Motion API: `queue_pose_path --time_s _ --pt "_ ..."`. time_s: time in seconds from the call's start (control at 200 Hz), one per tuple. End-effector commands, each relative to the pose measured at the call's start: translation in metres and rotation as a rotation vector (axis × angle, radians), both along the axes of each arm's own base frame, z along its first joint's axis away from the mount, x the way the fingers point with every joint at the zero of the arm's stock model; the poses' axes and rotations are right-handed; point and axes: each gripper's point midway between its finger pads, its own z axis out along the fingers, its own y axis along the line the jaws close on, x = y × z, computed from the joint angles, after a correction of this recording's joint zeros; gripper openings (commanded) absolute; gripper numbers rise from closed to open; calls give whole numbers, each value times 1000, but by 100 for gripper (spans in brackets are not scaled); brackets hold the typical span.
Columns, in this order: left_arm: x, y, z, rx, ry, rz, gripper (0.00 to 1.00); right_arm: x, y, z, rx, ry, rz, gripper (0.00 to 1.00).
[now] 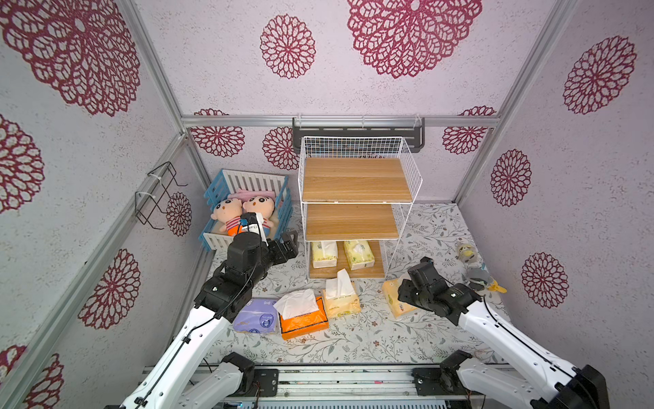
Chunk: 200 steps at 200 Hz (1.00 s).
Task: Remove the tissue boxes from the shelf
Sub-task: Place the box of tissues at the center of the board, then adjust the box of tissues at the center of the board.
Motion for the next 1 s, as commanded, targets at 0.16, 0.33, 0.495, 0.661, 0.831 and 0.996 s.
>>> queue_pose_path --time_s 0.16,0.33,0.495,0.661,0.831,0.996 --pt "11 -3 -12 -104 20 6 97 10 36 108 497 -455 3 47" --pt "10 -3 -21 -86 57 2 97 19 63 96 526 -406 62 47" --pt "-5 31 -33 27 104 137 97 22 94 67 449 -323 106 49" --pt "-32 73 -44 156 209 269 97 21 113 30 376 -241 148 53" --pt "-63 89 -68 90 320 346 97 22 124 1 292 -164 188 57" --pt "-92 99 -98 -7 381 407 97 22 139 -20 214 -116 248 62"
